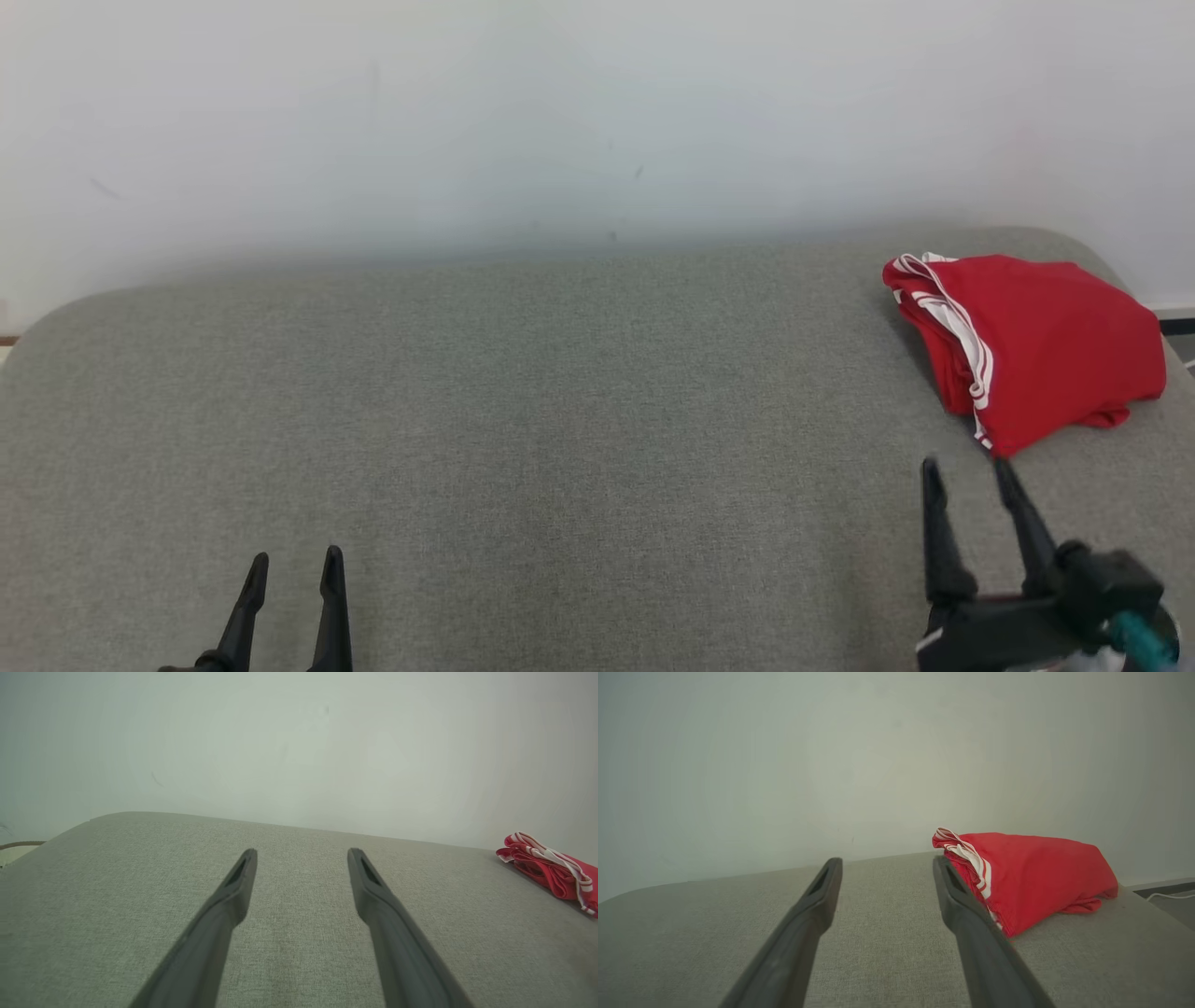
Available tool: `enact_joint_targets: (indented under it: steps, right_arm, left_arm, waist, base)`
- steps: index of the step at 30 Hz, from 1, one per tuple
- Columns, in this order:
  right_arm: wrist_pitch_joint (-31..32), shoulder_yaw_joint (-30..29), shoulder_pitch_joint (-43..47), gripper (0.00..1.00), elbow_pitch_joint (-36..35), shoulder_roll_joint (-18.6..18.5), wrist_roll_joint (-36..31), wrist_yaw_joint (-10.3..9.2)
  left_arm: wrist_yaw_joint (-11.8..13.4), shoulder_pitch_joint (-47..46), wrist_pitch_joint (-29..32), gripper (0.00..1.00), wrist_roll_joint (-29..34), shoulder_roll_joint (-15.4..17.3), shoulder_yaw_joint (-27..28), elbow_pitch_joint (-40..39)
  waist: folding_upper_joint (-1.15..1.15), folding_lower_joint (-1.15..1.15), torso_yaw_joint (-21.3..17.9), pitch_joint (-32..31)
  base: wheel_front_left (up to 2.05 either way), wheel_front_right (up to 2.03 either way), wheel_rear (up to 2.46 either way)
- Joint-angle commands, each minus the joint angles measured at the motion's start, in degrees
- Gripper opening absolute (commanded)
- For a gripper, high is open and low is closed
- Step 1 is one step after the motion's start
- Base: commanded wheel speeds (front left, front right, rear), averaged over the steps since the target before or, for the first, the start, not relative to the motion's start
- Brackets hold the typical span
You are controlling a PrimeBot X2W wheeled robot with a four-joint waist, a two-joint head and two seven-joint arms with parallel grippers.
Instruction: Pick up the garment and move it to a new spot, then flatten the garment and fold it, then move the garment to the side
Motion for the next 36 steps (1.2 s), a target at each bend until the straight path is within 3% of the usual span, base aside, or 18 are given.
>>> enact_joint_targets:
  steps: [1,11,36]
  right_arm:
    - [0.0,-0.3,2.9,1.00,-1.7,1.4,-2.4,-0.01]
    - [0.0,-0.1,10.8,1.00,-6.7,5.8,-9.9,-0.02]
    - [0.0,0.1,11.7,1.00,-4.7,6.9,-9.8,-0.02]
  left_arm:
    - [0.3,-0.1,-0.1,1.00,0.6,0.0,0.2,0.0]
    - [2.1,2.2,-0.1,1.00,3.4,0.0,1.4,-0.2]
    - [2.5,4.1,-0.1,1.00,2.2,0.0,2.3,1.1]
  waist:
    - [0.01,0.01,0.7,-0.6]
    - [0.01,0.01,1.9,-1.7]
    - [0.01,0.01,1.7,-3.5]
  base:
    - [0.00,0.00,0.00]
    - [0.00,0.00,0.00]
    - [0.00,0.00,0.00]
